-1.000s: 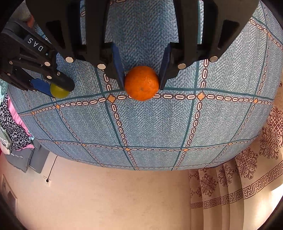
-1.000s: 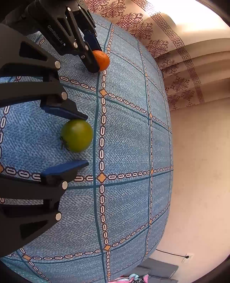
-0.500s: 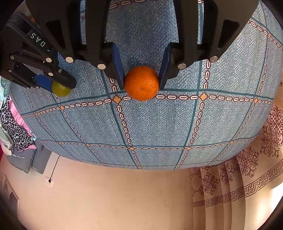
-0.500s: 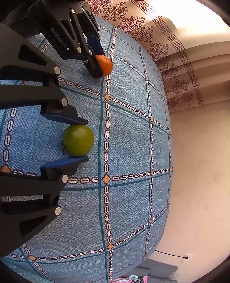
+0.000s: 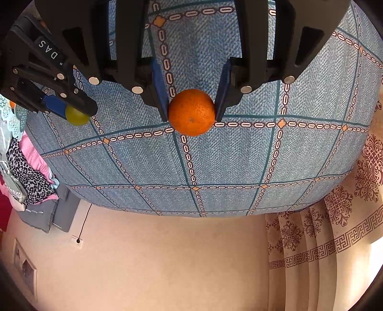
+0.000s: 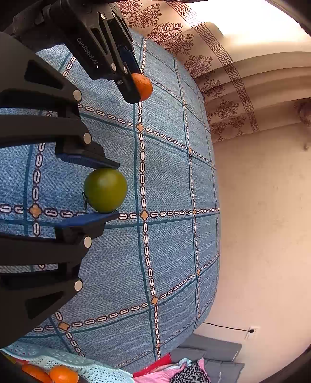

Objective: Organize fruits
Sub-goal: 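Carry the green tomato with the right gripper while the left carries the orange to the basket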

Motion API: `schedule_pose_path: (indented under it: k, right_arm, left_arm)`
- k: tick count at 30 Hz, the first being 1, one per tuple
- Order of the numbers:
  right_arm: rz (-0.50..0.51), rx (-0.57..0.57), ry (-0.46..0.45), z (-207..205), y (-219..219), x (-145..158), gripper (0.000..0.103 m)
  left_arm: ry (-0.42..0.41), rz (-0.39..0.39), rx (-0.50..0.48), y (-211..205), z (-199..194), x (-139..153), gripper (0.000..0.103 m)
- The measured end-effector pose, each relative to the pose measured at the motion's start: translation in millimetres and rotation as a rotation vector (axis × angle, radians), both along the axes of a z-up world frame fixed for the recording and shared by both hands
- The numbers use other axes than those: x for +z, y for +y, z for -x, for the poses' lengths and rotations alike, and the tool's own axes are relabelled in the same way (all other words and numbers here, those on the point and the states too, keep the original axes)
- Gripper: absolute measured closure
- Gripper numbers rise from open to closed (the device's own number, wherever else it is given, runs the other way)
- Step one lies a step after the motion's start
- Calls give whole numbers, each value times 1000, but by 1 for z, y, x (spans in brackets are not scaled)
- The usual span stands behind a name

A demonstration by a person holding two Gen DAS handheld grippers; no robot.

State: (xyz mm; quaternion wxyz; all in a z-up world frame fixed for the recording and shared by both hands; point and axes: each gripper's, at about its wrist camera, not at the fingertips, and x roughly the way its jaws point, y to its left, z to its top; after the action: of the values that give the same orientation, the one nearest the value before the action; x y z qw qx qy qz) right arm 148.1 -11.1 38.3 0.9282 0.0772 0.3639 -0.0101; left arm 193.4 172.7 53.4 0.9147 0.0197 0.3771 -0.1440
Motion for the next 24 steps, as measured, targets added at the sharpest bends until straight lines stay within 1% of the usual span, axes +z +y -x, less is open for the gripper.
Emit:
schedule_pose_path:
  k: [6,16,24]
  right_arm:
    - [20,-14,-48,19,1,18,68]
    - [39,-36,-98,50,0,39,68]
    - [42,-67,-119,68,-2,46,68]
  left_arm:
    - [-25,9,-29,-7,11,10,64]
    - [-74,27,-71,-17,32,28,64]
    - [-107,45,-104,-21,45,41,64]
